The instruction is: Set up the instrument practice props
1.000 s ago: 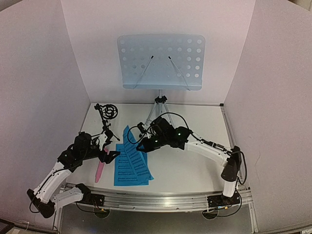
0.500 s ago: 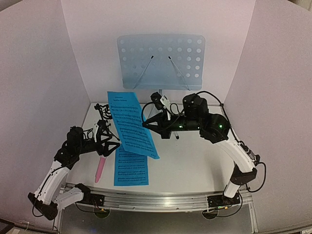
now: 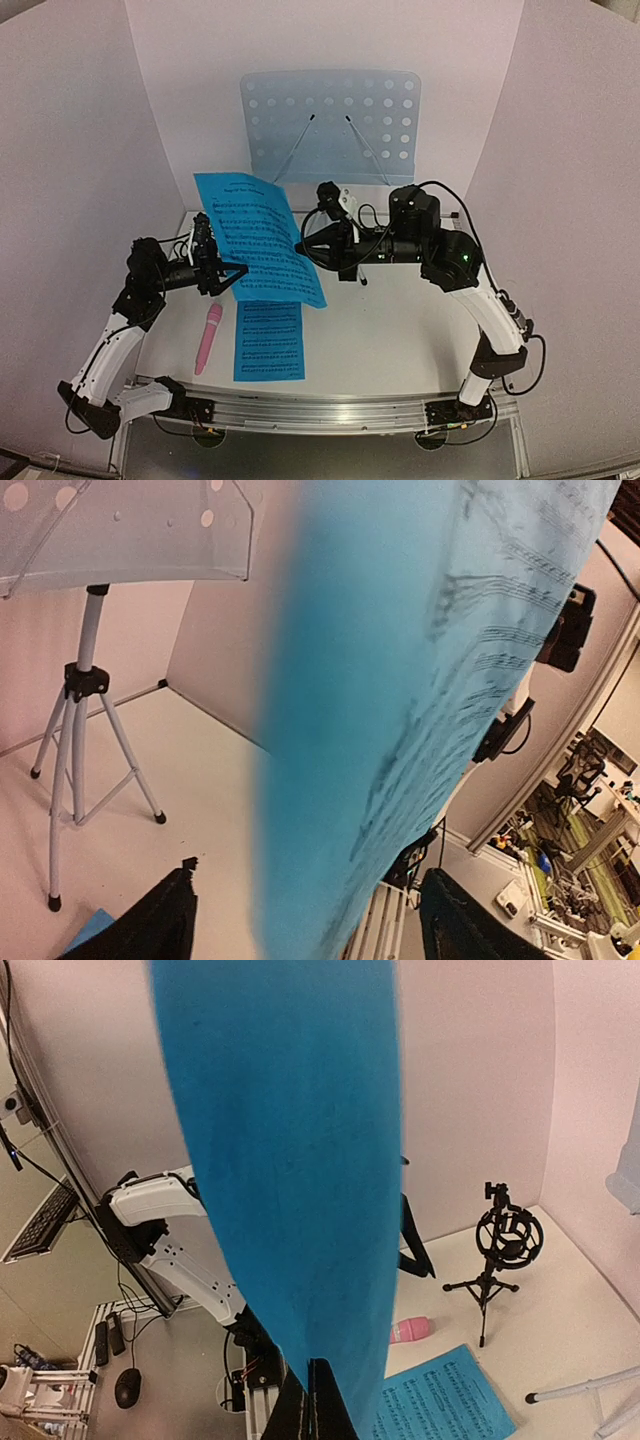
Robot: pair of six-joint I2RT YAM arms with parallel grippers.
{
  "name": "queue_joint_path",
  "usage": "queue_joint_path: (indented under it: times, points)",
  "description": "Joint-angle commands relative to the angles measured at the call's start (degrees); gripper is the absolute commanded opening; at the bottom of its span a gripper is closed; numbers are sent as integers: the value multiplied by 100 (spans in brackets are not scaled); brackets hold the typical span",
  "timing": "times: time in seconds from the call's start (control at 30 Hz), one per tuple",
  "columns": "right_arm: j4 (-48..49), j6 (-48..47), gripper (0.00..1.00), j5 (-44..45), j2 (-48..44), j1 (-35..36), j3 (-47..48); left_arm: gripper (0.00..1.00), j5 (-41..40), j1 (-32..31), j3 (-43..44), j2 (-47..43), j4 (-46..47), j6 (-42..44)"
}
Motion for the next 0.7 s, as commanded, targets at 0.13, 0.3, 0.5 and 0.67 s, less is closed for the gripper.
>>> queue_joint_path:
  times: [0.13, 0.3, 0.5, 0.67]
  points:
    - [70, -201, 0, 323, 150, -102, 62, 20, 336, 26, 697, -152, 210, -327]
    - [172, -173, 0, 417, 66, -165, -96, 0, 147, 23, 862, -255, -520, 149]
    - [188, -67, 0, 533, -145, -358, -534, 0, -94, 25, 1182, -278, -1447, 1038]
    - [200, -45, 1, 579, -352, -505, -868, 0, -377, 25, 1589, -183, -2109, 1811]
